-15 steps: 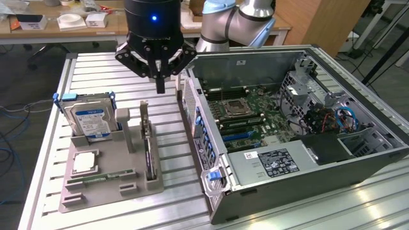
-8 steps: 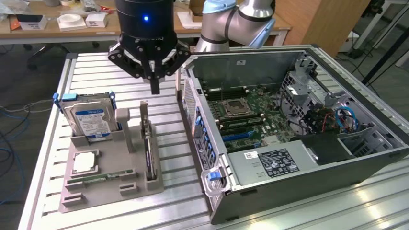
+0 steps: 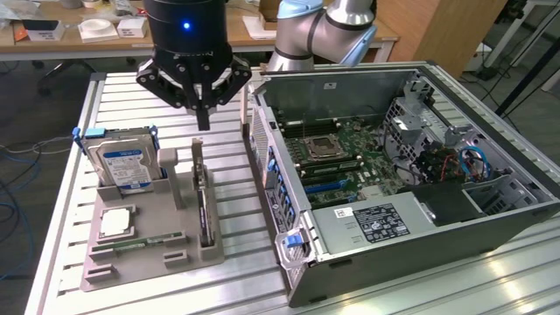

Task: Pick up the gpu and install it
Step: 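Reach for the gpu, then pick up the gpu and move the gpu toward the slot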

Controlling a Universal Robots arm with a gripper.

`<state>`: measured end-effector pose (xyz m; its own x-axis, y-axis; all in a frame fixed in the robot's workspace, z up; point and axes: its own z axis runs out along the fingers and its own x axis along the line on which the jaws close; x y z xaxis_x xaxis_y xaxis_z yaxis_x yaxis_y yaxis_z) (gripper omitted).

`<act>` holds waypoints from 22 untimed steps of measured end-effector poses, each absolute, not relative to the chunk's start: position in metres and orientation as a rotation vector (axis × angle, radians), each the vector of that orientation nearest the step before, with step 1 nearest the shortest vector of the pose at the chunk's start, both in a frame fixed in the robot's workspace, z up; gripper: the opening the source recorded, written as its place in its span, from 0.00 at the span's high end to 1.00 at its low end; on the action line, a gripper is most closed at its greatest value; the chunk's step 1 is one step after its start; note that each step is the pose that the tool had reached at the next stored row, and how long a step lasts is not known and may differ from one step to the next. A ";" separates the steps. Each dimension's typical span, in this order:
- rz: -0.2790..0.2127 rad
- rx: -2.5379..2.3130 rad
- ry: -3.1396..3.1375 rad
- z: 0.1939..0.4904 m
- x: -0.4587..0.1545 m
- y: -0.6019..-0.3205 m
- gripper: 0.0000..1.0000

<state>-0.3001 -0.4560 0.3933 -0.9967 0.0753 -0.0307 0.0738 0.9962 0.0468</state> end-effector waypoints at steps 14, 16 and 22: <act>0.071 0.116 3.106 0.393 -0.320 -0.457 0.89; 0.071 0.116 3.106 0.393 -0.322 -0.458 0.89; 0.071 0.116 3.106 0.393 -0.322 -0.458 0.89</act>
